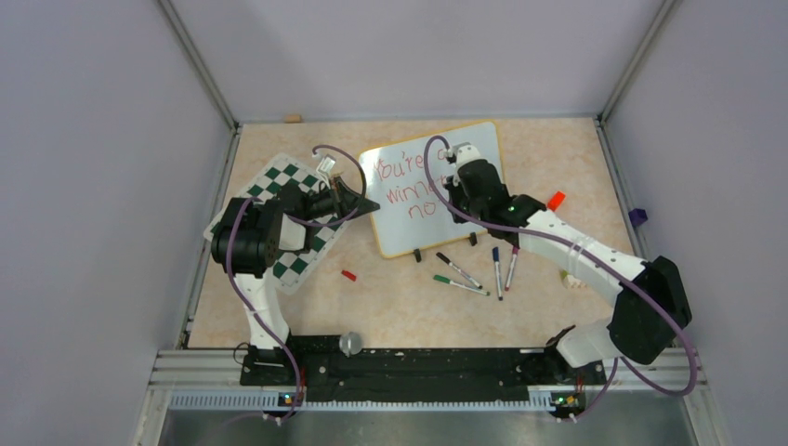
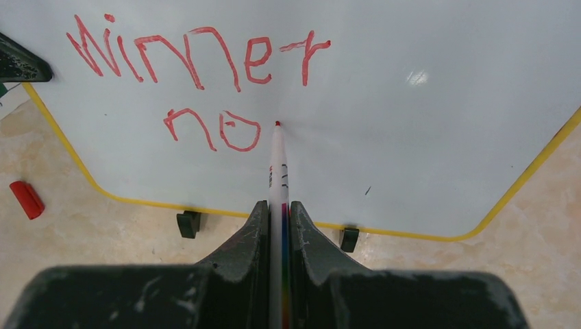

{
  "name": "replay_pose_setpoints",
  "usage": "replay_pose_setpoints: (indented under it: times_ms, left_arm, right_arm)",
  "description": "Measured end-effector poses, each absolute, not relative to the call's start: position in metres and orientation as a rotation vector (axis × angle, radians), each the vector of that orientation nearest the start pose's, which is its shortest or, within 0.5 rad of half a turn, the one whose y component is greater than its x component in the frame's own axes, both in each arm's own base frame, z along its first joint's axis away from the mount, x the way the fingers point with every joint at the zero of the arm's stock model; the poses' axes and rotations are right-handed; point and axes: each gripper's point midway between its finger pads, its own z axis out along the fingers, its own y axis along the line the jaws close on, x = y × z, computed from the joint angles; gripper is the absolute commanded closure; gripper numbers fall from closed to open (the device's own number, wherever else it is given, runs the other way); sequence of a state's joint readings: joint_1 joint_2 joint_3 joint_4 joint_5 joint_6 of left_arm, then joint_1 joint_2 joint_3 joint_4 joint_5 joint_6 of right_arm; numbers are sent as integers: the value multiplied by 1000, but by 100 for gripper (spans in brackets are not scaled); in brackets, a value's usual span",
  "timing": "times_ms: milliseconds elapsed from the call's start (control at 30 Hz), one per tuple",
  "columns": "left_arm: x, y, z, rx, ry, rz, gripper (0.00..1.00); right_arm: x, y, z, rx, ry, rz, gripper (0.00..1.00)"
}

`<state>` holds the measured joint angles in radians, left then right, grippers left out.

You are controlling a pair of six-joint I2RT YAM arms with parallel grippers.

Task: Write a sentence on the whiteboard

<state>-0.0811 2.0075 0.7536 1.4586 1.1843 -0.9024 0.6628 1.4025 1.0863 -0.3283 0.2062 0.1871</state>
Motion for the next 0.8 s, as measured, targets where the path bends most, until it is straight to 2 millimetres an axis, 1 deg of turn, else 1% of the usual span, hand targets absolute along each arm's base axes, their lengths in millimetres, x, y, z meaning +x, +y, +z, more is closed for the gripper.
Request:
replay_pose_setpoints:
  times_ms: [133, 433, 800]
  left_arm:
    - [363, -205, 136, 473, 1652, -1554, 100]
    - [363, -205, 136, 470, 1652, -1554, 100]
    - [363, -205, 136, 469, 1652, -1554, 100]
  right_arm:
    - [334, 224, 169, -411, 2181, 240, 100]
    - [334, 225, 168, -394, 2184, 246, 100]
    - [320, 216, 149, -371, 2230, 249, 100]
